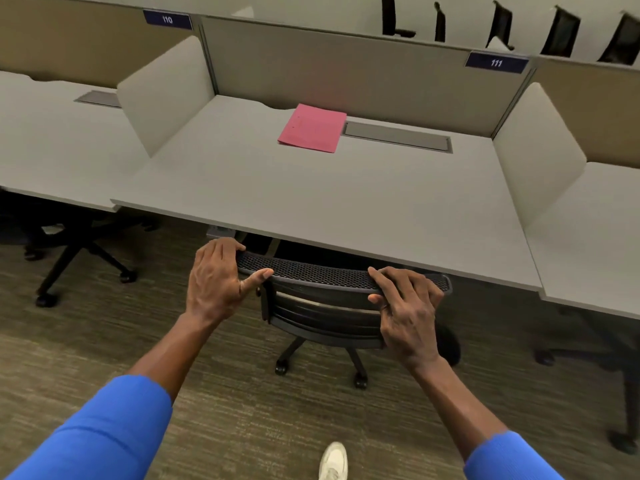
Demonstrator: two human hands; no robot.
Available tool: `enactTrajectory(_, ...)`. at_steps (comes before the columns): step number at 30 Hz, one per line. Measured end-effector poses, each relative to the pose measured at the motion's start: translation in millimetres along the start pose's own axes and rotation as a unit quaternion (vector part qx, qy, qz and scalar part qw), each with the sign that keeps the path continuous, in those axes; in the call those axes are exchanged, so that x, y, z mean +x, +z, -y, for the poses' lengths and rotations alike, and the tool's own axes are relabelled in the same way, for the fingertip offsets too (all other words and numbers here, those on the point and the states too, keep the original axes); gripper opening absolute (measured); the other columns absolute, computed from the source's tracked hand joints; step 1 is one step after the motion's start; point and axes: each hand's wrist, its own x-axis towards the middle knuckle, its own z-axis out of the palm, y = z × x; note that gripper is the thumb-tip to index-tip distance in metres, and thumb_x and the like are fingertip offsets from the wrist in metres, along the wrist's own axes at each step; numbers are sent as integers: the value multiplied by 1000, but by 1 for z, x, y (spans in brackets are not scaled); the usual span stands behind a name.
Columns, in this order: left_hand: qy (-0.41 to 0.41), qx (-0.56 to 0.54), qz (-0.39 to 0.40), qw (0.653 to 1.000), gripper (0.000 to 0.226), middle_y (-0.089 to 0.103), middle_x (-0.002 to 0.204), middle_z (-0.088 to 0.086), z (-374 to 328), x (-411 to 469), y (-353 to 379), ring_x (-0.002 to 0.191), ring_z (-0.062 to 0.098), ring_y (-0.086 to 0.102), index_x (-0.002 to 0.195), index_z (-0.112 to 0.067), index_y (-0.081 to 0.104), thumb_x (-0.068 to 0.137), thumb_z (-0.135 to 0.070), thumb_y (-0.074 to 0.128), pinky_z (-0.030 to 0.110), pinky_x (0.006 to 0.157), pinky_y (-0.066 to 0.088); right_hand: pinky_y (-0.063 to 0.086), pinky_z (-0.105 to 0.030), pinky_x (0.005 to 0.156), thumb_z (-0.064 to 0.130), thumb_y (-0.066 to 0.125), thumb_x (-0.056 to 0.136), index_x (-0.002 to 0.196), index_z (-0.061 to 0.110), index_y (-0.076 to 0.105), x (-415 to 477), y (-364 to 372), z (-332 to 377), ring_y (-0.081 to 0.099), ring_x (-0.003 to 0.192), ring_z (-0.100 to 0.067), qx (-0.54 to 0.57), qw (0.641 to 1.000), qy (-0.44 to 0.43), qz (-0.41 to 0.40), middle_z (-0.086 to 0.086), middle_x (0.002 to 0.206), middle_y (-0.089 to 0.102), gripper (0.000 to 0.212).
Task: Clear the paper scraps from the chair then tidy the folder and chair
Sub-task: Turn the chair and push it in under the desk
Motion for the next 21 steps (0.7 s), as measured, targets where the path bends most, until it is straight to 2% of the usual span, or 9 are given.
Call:
enactTrajectory(7,11,-1,5,1000,83,60,108,10,16,45,20,102,30,58,117,-10,58,89,-84,36,47,96,48,36,-47,106,28,69,99,147,29,58,38,29,-14,55,130,-24,3,1000,1,15,4,139,63,49)
enactTrajectory(12,-2,-24,7,1000,84,61,113,8,17,69,30,105,29,57,120,-11,57,90,-86,34,47,95,46,33,-46,109,31,68,99,150,33,54,60,49,-22,52,135,-22,-13,999,8,32,6,143,61,53)
enactTrajectory(18,4,-45,11,999,74,62,118,9,31,91,37,107,30,59,125,-13,55,91,-78,44,48,95,49,34,-44,108,39,59,103,150,35,54,75,64,-9,52,135,-21,-16,999,21,22,9,145,62,48)
enactTrajectory(21,5,-50,13,999,74,62,119,10,42,100,37,106,31,59,126,-12,55,92,-76,44,48,93,49,34,-45,107,39,61,102,149,35,56,84,70,0,53,135,-21,-25,999,24,17,8,144,63,47)
